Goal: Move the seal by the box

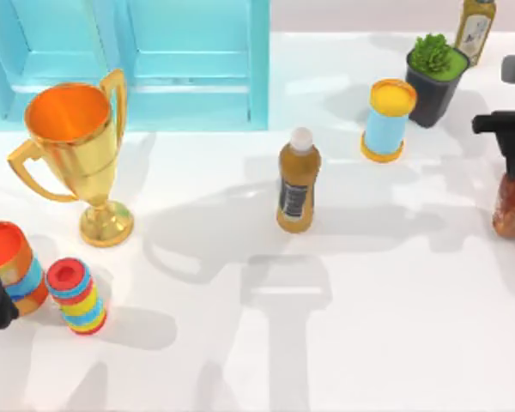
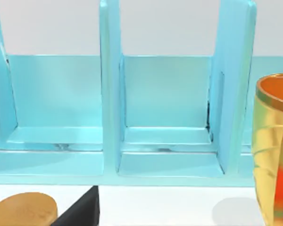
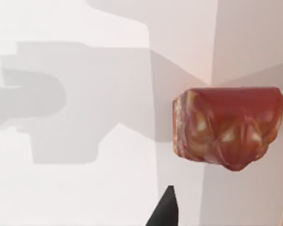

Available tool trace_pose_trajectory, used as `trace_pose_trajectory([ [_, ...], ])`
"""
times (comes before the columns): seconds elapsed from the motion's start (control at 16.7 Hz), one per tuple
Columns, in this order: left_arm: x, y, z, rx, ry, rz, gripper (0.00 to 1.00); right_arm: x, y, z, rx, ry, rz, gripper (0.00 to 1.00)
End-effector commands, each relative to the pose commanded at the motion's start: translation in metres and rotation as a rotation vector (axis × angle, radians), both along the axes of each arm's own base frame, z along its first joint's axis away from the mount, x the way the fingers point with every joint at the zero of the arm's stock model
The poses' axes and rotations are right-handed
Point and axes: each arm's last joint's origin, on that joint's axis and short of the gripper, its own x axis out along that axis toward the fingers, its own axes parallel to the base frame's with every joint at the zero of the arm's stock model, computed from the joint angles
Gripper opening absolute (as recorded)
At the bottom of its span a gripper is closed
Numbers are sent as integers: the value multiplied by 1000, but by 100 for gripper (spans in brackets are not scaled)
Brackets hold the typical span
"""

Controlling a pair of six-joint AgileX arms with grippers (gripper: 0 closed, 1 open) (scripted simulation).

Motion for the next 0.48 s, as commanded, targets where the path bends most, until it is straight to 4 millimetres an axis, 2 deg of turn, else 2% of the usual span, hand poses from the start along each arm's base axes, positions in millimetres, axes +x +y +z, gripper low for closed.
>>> trace_pose_trajectory([
  [0.18, 0, 0, 0, 0, 0, 0, 100, 0, 0, 0, 0, 0, 0, 98],
  [0.48, 0, 0, 0, 0, 0, 0, 100, 0, 0, 0, 0, 0, 0, 100],
])
